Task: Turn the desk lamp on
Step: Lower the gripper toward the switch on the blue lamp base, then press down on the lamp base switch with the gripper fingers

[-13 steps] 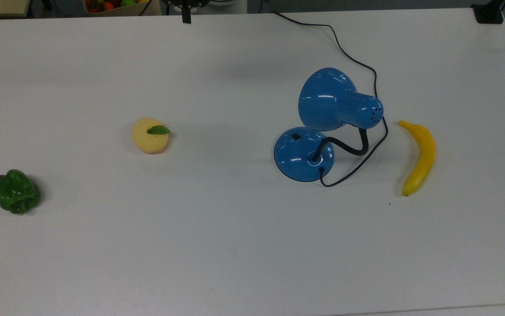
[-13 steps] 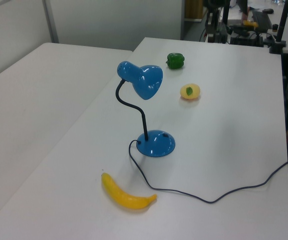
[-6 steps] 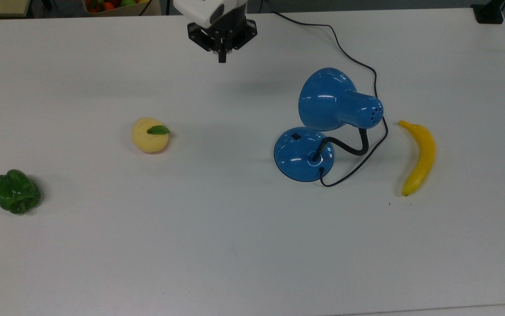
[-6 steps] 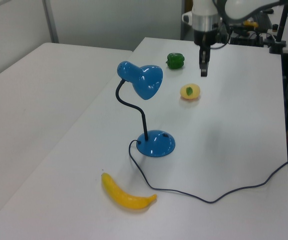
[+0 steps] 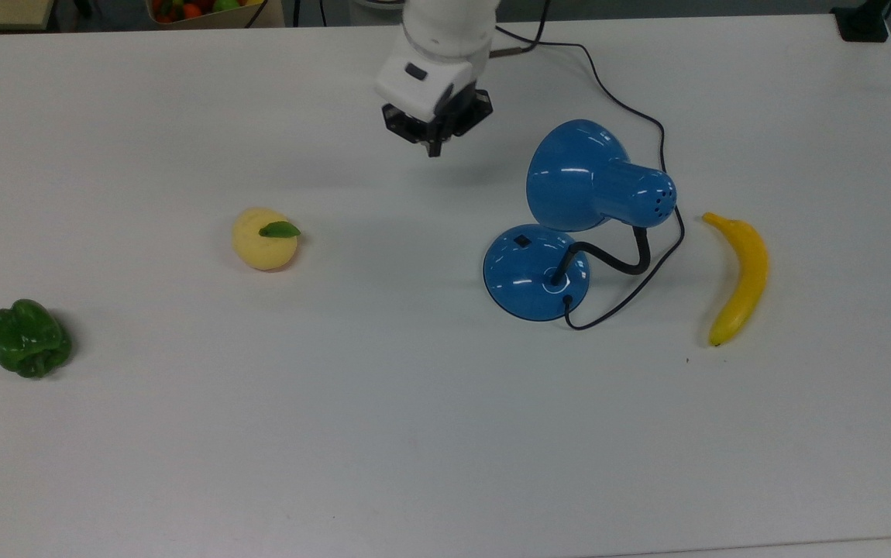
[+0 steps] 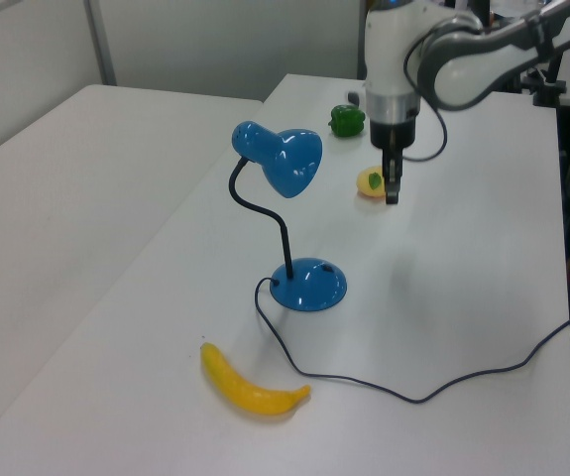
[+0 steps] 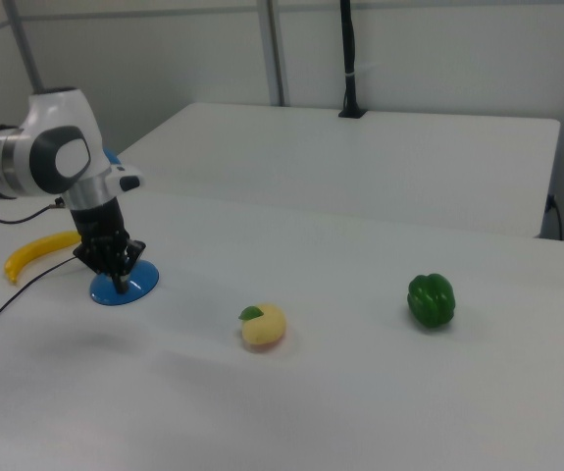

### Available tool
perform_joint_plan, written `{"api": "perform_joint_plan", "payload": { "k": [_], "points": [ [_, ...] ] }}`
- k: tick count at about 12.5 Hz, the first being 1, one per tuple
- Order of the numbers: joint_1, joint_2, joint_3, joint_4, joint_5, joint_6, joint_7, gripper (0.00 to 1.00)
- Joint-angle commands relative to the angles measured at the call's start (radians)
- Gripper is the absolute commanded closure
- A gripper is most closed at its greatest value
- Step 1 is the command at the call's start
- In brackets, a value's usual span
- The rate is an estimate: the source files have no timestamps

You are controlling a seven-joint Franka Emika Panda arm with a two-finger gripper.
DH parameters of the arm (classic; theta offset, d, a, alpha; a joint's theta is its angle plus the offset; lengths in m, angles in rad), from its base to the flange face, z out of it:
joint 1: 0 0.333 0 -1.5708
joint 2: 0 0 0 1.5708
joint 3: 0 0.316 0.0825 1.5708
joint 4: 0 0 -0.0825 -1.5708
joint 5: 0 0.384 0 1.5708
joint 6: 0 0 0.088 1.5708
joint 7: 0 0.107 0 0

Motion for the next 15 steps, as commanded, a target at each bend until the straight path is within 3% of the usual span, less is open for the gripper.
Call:
{"api": "perform_joint_plan", "payload": {
  "k": [1, 5, 15],
  "points": [
    [0.003, 0.056, 0.036, -0.017, 0.004, 0.084, -0.010, 1.00],
    [0.006, 0.129, 0.078, -0.015, -0.007, 0.239, -0.019, 1.00],
    [0.040, 0.180, 0.078, -0.004, -0.025, 0.495, -0.025, 1.00]
  ]
}}
